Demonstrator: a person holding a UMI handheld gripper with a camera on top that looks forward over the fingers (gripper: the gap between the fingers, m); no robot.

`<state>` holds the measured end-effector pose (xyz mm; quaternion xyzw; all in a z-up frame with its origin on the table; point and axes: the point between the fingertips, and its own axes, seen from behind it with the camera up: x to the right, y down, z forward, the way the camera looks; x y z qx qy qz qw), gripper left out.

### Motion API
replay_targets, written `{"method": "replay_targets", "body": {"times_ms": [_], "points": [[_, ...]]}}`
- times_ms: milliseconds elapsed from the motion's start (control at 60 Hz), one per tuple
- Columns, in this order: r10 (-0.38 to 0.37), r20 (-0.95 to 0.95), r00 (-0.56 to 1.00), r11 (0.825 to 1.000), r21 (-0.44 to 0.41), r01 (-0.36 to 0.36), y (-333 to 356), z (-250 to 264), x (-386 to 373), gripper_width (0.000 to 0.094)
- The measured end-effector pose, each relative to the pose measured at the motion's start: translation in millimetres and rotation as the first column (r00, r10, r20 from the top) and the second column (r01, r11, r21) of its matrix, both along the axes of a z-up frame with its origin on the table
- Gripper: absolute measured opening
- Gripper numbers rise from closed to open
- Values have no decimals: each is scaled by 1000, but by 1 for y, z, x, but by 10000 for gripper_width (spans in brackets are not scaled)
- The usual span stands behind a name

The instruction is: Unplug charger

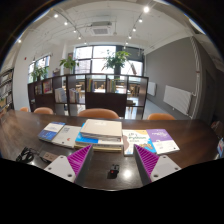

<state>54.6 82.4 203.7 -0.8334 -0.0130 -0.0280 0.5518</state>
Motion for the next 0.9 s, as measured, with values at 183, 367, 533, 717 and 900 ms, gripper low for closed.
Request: {"method": "replay_targets", "body": {"times_ms": [183, 367, 533, 717, 900], "points": [[13, -13, 1000, 999, 49, -13, -100, 53, -28, 821], [17, 0, 1000, 1000, 1, -17, -204, 40, -57, 820], [20, -23, 1000, 1000, -7, -20, -269, 36, -81, 822], [26, -42, 999, 1000, -14, -26, -312, 41, -97, 818], [32, 2, 999, 999, -26, -32, -326, 43, -99, 815]]}}
